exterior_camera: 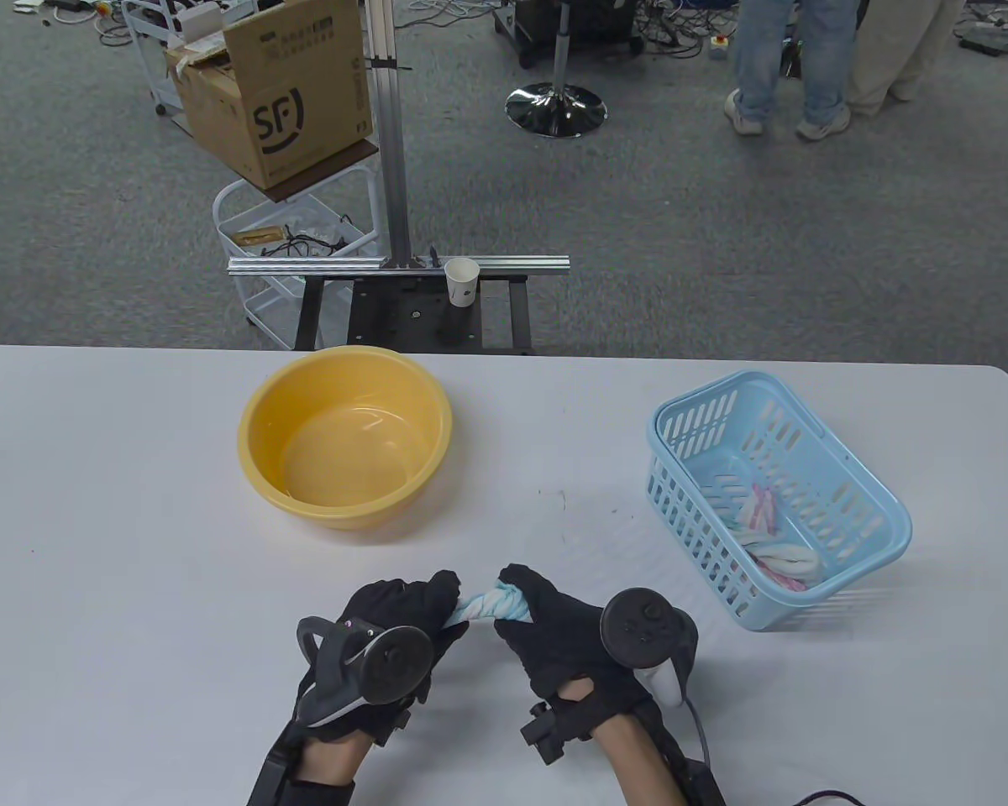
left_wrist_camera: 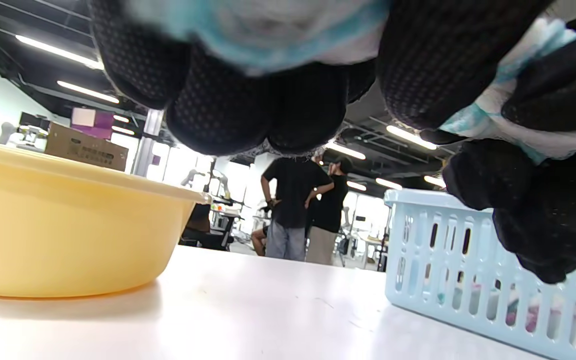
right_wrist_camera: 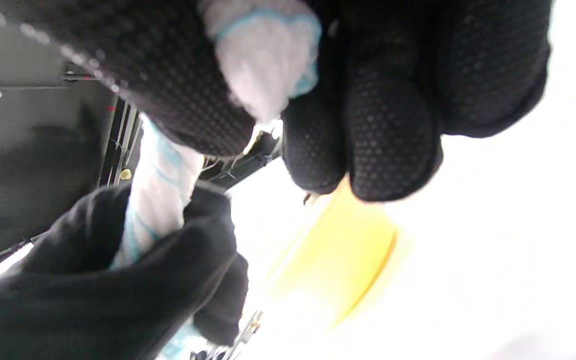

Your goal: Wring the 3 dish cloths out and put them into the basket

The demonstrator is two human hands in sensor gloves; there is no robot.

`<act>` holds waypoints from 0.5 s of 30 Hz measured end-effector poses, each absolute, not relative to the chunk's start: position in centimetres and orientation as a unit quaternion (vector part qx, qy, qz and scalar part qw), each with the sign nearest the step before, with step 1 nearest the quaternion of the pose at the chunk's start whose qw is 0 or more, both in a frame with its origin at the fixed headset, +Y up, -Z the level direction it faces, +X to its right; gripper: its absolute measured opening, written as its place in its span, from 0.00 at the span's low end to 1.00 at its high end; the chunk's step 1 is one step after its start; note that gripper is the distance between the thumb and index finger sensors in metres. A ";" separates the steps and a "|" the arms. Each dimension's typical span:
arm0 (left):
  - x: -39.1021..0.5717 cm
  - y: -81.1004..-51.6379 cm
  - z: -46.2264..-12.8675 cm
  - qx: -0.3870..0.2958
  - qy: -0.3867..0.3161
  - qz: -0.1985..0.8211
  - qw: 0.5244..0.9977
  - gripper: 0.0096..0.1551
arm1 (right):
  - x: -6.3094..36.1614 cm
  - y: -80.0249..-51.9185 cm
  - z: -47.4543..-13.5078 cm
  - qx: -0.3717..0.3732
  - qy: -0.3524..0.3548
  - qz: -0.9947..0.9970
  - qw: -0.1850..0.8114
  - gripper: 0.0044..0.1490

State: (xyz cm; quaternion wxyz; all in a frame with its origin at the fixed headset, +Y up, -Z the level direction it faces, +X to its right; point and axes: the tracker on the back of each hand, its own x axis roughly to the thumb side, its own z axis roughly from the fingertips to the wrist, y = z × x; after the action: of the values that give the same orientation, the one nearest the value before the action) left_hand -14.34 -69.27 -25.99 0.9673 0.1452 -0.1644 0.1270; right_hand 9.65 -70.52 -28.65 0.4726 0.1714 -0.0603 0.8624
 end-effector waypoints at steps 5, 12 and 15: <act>-16.2 -69.4 -26.3 0.149 -0.126 0.171 0.966 0.40 | 11.8 -67.1 -28.7 0.148 -0.164 0.885 0.410 0.36; -16.7 -70.3 -26.8 0.130 -0.119 0.200 0.964 0.39 | 19.1 -62.1 -29.8 0.003 -0.244 0.891 0.382 0.38; -16.5 -70.5 -26.9 0.124 -0.124 0.204 0.963 0.38 | 22.2 -61.3 -30.1 -0.079 -0.262 0.883 0.382 0.39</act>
State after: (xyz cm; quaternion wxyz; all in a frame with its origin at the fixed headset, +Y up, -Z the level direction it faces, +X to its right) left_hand -16.46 -70.50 -26.89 0.9632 0.1235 -0.1239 0.2040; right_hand 22.24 -61.35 -30.09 0.3817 -0.0792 -0.2620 0.8828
